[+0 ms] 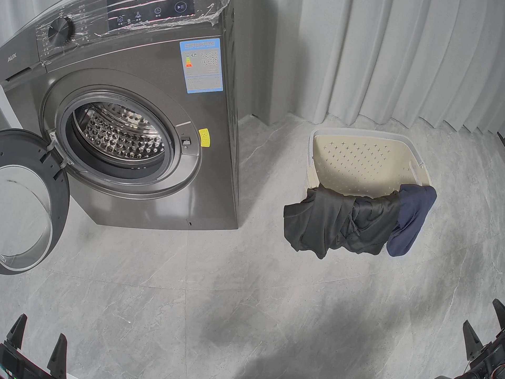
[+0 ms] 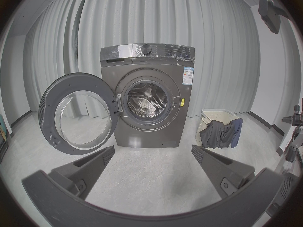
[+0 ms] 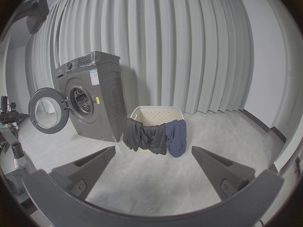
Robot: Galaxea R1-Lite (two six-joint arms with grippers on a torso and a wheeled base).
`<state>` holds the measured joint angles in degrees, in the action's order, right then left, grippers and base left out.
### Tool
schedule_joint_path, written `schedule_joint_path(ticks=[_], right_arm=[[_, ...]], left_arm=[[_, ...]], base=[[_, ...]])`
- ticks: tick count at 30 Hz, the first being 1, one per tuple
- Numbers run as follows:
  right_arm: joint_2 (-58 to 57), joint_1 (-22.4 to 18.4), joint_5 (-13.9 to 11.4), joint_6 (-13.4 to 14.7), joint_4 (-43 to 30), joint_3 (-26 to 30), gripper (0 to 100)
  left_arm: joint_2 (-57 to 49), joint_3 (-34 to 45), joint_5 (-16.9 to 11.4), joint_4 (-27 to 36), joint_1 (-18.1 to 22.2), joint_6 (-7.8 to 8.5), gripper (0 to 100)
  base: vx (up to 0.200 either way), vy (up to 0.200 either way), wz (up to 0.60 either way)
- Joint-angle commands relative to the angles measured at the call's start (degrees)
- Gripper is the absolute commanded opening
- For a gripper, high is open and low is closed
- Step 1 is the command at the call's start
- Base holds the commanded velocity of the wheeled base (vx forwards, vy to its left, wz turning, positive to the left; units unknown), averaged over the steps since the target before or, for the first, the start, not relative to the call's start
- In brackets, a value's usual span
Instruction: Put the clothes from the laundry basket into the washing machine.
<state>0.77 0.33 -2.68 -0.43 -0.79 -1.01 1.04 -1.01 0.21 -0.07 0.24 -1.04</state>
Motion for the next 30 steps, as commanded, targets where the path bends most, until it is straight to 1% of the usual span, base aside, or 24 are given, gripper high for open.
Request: schedule_joint_path(ticks=[1, 20, 30], right_arm=[[-0.8, 0.0, 0.0, 0.0, 0.0, 0.7, 100], [-0.8, 0.0, 0.0, 0.0, 0.0, 0.7, 100], [-0.8, 0.0, 0.0, 0.0, 0.0, 0.7, 100]], left_arm=[[-0.8, 1.0, 0.1, 0.0, 0.0, -0.02, 100], [-0.8, 1.0, 0.1, 0.0, 0.0, -0.02, 100], [-0.8, 1.0, 0.0, -0.1, 0.0, -0.11, 100]], base=[[0.000, -0.200, 0.00], [0.000, -0.200, 0.00], [0.000, 0.000, 0.00]])
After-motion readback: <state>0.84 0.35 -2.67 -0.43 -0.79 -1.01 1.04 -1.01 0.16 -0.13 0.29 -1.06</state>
